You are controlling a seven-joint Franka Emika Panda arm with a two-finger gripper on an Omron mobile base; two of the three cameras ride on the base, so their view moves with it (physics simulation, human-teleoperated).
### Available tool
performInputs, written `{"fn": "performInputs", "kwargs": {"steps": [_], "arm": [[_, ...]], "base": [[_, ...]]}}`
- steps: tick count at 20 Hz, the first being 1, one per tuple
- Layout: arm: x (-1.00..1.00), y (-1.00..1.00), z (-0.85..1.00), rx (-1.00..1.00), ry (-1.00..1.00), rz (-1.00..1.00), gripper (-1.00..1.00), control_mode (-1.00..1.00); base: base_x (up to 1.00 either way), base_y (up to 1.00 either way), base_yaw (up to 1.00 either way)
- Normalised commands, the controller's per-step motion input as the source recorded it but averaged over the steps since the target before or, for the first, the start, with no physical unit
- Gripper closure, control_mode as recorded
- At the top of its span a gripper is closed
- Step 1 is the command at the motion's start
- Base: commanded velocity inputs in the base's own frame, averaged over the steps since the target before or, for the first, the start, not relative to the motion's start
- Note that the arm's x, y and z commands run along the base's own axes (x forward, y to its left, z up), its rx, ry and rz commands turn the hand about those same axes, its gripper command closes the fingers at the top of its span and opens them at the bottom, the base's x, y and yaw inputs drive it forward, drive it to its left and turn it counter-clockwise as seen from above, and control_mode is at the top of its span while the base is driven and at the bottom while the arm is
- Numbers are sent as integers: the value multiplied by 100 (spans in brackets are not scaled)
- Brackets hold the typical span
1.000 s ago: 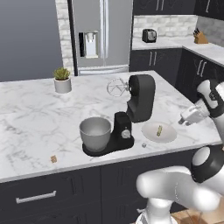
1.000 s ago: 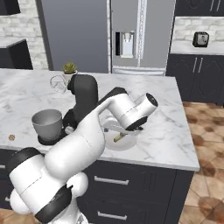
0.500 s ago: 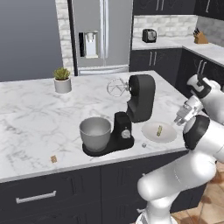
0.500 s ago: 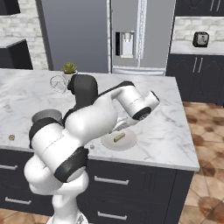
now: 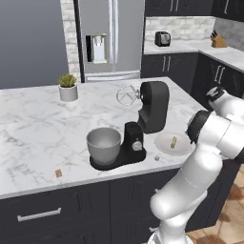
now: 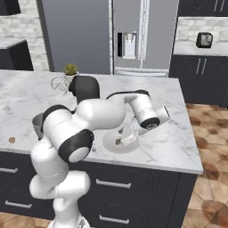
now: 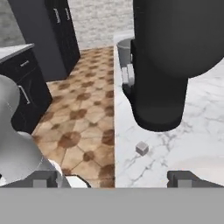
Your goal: Add butter and sugar cubes to the stand mixer bowl and then turn on the stand mixer to begin making frosting.
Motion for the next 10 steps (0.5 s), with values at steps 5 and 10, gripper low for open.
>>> {"fn": "performInputs", "kwargs": {"steps": [5,10], "arm": [[5,22,-16,19,-39,15,-100,-100],[15,14,-17,9,-33,16,-100,-100]], "base": [[0,0,0],[0,0,0]]}}
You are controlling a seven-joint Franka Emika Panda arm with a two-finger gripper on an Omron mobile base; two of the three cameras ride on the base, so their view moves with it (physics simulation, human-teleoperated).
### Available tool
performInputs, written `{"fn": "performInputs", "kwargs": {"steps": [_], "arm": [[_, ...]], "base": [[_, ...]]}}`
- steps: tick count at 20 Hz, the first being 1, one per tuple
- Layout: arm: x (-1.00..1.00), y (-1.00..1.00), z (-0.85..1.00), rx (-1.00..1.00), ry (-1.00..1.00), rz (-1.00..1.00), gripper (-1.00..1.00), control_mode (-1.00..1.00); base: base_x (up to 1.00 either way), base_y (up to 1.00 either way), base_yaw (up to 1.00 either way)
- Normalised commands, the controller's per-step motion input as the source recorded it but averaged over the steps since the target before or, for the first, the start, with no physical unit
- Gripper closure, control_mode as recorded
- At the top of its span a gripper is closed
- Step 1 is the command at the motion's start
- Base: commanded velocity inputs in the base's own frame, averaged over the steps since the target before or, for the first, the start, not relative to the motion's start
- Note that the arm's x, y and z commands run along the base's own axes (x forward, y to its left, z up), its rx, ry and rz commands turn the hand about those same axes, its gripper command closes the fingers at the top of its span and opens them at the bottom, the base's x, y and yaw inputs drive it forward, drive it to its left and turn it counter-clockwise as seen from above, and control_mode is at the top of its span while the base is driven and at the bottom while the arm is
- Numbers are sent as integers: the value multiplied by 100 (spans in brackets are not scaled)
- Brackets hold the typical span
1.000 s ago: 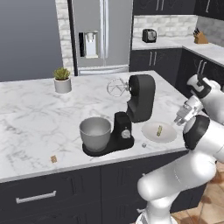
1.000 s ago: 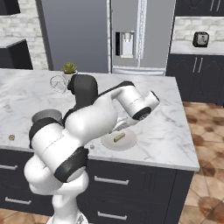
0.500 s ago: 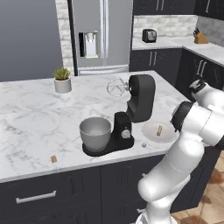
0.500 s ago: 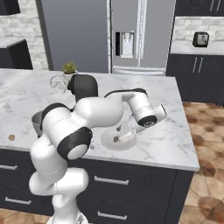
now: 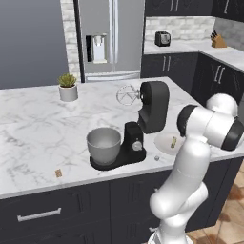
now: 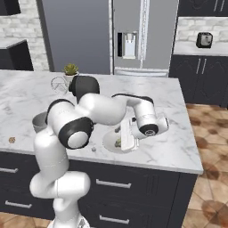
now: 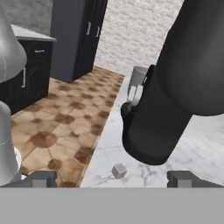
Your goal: Add butter and sugar cubes to the stand mixer bowl and then turn on the stand mixer to begin making frosting.
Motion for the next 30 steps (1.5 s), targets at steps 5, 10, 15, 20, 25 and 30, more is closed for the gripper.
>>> {"fn": "performInputs", "kwargs": {"steps": [5,10,15,20,25,30], "arm": [[26,7,-22,0,-23,13,-100,-100],[40,14,-24,0,-12,12,-100,-100],[46,11,-27,0,-4,10,-100,-100],[43,1,-34,0,-2,7,-100,-100],[30,0,-42,-1,-6,6,-100,-100],[26,0,-36,-4,-8,4,-100,-100]], "base": [[0,0,0],[0,0,0],[0,0,0],[0,0,0],[0,0,0],[0,0,0]]}}
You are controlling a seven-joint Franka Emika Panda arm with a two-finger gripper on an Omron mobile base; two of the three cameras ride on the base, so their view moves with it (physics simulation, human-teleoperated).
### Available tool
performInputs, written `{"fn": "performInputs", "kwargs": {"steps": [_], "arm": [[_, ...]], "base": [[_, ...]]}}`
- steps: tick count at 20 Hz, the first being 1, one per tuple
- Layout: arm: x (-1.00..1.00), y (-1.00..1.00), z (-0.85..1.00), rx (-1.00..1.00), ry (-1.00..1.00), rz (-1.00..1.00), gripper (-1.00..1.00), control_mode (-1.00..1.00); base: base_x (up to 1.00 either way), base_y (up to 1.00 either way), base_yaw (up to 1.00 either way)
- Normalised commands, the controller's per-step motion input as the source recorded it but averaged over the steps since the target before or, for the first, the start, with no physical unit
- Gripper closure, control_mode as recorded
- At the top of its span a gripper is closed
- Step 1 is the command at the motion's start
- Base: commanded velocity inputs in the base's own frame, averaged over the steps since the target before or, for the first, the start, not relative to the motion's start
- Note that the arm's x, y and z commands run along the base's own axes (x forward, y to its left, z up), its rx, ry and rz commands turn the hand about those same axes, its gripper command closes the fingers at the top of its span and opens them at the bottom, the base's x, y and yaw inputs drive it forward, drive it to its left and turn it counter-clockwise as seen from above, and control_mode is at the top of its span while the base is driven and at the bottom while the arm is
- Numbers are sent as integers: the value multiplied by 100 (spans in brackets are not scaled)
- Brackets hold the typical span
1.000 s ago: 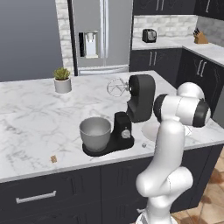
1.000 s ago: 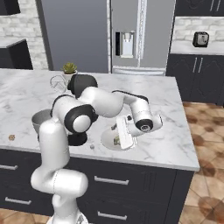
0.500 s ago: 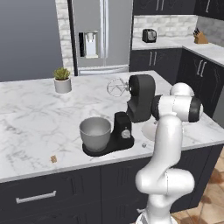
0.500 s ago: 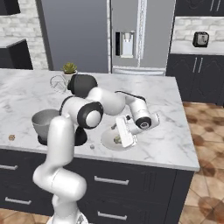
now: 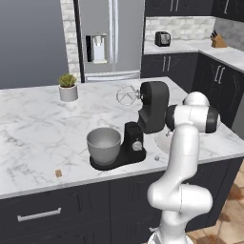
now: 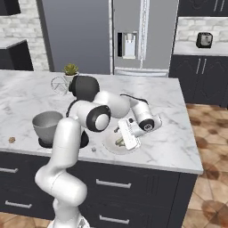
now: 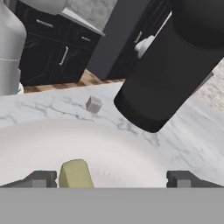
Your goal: Add butter and sugar cubes to the stand mixer bowl and then turn on the stand mixer to begin making frosting.
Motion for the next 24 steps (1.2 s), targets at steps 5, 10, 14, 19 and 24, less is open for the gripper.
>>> {"fn": "performInputs", "kwargs": {"steps": [5,10,14,19,24], "arm": [[10,0,-32,-12,-8,0,-100,-100],[0,0,-47,-22,-5,0,100,-100],[2,0,-45,-19,-3,0,100,-100],[2,-5,-20,-11,-4,0,100,-100],[-13,-22,9,-2,-14,-2,100,-100]], "base": [[0,0,0],[0,0,0],[0,0,0],[0,0,0],[0,0,0]]}}
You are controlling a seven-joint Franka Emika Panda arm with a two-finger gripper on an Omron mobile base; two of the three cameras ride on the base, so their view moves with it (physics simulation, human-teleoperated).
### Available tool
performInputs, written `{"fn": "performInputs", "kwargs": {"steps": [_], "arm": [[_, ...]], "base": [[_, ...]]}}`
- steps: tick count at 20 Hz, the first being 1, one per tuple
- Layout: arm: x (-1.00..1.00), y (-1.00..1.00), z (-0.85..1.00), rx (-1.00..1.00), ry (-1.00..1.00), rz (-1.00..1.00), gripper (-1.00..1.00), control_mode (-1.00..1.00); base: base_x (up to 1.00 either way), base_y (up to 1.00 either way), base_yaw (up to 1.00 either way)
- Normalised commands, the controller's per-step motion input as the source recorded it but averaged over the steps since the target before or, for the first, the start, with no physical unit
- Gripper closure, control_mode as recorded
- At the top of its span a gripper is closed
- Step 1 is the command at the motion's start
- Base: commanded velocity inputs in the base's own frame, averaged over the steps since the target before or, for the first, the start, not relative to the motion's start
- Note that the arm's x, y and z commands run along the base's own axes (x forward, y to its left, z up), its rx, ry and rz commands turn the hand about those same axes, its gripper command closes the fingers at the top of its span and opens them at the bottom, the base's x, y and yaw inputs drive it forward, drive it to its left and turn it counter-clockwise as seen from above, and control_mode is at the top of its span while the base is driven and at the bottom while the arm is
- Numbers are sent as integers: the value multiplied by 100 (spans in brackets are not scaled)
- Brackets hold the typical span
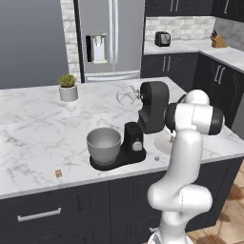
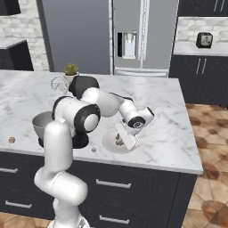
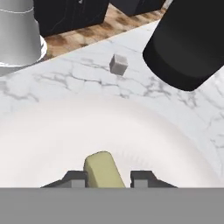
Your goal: Add butter and sugar cubes to the stand mixer bowl and then turn on the stand mixer to begin making frosting.
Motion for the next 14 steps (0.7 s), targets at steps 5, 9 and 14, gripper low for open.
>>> {"fn": "performInputs", "kwargs": {"steps": [5,9,14], "arm": [[-55,-4,77,0,-29,-5,100,-100],[-79,0,100,0,-33,-5,100,-100],[-99,13,100,-4,-31,-4,100,-100]], "base": [[0,0,0],[0,0,0],[0,0,0]]}}
